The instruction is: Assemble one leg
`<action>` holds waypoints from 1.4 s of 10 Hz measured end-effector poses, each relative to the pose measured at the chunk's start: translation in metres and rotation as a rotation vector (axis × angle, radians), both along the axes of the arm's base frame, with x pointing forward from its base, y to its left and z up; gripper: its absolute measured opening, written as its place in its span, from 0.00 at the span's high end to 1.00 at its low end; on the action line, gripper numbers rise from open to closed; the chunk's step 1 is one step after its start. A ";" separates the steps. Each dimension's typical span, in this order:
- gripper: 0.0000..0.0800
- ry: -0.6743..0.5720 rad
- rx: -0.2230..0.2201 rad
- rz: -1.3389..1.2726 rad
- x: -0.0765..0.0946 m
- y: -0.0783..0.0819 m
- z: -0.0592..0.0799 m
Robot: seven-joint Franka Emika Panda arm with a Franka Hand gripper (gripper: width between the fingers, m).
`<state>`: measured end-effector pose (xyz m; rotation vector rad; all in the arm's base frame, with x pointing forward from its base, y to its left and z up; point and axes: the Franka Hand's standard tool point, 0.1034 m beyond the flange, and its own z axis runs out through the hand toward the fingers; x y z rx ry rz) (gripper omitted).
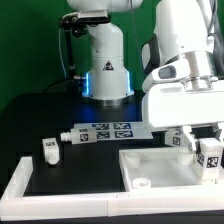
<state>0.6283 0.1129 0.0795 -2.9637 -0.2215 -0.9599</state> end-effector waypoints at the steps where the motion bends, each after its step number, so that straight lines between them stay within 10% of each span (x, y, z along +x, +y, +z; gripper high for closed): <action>1: 0.64 0.001 0.000 0.000 0.000 0.000 0.000; 3: 0.54 0.006 -0.001 0.001 -0.001 0.000 -0.001; 5: 0.21 0.100 -0.001 -0.003 0.000 0.001 0.007; 11: 0.19 0.573 -0.015 -0.057 0.020 -0.008 0.013; 14: 0.19 0.600 -0.015 -0.064 0.024 -0.005 0.004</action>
Offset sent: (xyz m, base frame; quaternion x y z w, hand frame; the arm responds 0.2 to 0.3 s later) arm 0.0000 0.0000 0.0000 0.0000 0.0000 0.0000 1.0000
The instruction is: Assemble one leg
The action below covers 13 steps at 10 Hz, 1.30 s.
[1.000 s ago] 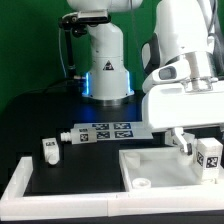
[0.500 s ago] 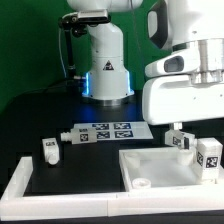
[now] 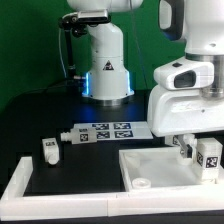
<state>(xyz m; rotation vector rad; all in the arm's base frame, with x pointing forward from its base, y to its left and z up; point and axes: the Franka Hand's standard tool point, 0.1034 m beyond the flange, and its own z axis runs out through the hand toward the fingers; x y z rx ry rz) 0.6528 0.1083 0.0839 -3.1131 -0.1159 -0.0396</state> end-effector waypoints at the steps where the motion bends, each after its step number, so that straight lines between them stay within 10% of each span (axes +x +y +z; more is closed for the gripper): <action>1: 0.19 0.002 0.001 -0.001 -0.003 0.002 -0.002; 6: 0.64 0.002 0.000 -0.001 -0.003 0.001 -0.003; 13: 0.64 -0.021 0.028 -0.612 -0.007 -0.002 -0.003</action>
Offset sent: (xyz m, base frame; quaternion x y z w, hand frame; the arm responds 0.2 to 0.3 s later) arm 0.0000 0.0000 0.0000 0.0000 0.0000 0.0000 1.0000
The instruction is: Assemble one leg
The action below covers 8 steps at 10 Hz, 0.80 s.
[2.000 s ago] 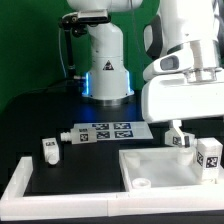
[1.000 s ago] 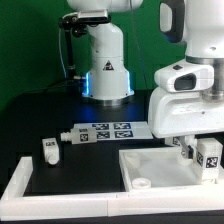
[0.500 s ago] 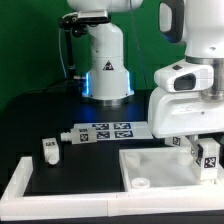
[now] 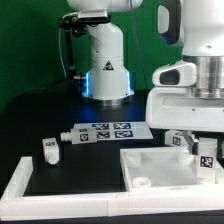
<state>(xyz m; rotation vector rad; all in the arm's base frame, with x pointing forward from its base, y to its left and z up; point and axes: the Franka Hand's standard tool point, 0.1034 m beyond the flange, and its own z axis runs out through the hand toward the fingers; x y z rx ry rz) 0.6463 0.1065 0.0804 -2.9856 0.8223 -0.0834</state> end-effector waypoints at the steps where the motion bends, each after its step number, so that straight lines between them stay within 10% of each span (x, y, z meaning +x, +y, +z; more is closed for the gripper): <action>1: 0.64 0.004 0.006 -0.133 0.000 -0.001 0.000; 8: 0.64 0.052 0.086 -0.846 -0.003 -0.006 -0.002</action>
Offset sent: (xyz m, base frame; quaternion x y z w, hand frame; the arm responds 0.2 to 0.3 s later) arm 0.0000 0.0000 0.0000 0.0000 0.0000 0.1938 0.9810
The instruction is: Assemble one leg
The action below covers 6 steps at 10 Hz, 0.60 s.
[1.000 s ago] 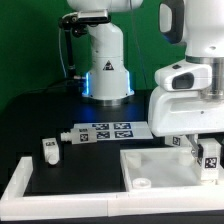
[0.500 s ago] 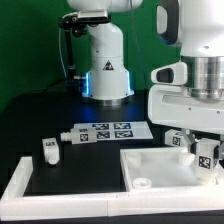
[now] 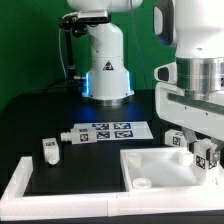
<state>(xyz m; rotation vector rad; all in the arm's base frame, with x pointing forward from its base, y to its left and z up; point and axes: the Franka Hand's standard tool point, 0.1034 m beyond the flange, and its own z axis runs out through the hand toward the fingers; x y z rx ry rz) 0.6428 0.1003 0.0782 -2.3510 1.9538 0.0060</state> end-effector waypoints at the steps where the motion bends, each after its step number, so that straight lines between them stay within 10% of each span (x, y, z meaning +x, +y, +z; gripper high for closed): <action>1: 0.64 -0.007 0.030 -0.219 -0.003 0.002 0.000; 4: 0.64 -0.010 0.029 -0.141 -0.003 0.003 0.000; 5: 0.39 -0.003 0.012 0.076 -0.004 0.005 0.001; 6: 0.39 -0.023 0.004 0.284 0.001 0.004 0.003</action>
Offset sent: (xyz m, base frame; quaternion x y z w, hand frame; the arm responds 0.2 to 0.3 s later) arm 0.0000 0.0000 0.0000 0.0000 0.0000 0.0000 1.0000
